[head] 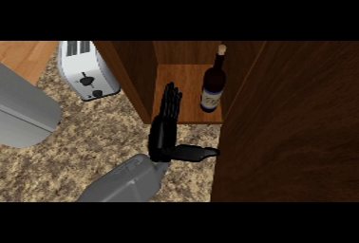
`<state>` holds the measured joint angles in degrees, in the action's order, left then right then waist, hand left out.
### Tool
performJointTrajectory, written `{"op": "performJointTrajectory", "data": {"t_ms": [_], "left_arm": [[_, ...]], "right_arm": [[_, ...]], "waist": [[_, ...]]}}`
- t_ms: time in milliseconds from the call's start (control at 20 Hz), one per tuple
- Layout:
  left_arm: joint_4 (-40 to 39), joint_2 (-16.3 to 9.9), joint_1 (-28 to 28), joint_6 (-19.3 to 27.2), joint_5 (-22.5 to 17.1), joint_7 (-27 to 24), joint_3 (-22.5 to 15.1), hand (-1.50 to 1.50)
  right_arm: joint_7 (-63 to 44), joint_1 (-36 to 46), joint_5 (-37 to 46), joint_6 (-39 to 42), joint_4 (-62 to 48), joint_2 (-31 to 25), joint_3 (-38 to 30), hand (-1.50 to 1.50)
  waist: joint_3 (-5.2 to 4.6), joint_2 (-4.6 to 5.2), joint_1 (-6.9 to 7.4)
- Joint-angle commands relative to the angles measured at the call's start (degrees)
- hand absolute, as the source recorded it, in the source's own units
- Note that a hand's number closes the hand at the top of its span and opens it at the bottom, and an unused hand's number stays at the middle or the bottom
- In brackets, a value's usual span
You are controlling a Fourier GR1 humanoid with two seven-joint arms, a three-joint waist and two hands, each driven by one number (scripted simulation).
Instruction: Pick up the wine, place it into the cabinet and close the cabinet
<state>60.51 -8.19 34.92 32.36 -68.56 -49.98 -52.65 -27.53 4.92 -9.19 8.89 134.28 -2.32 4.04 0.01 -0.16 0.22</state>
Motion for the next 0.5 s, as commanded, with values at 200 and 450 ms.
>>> {"op": "performJointTrajectory", "data": {"t_ms": [200,450], "left_arm": [[18.1,-13.1,-7.8,-1.6,5.9,6.9,0.6,-1.5],[30.4,-19.0,-15.8,-3.1,8.8,6.6,-2.2,-1.5]], "right_arm": [[-3.0,0.5,-4.4,1.2,4.1,-3.7,-5.4,-1.5],[2.4,-4.0,-3.1,7.9,1.0,-4.1,1.0,1.5]], "waist": [[0.01,-0.09,0.07],[0.04,-0.13,0.47]]}}
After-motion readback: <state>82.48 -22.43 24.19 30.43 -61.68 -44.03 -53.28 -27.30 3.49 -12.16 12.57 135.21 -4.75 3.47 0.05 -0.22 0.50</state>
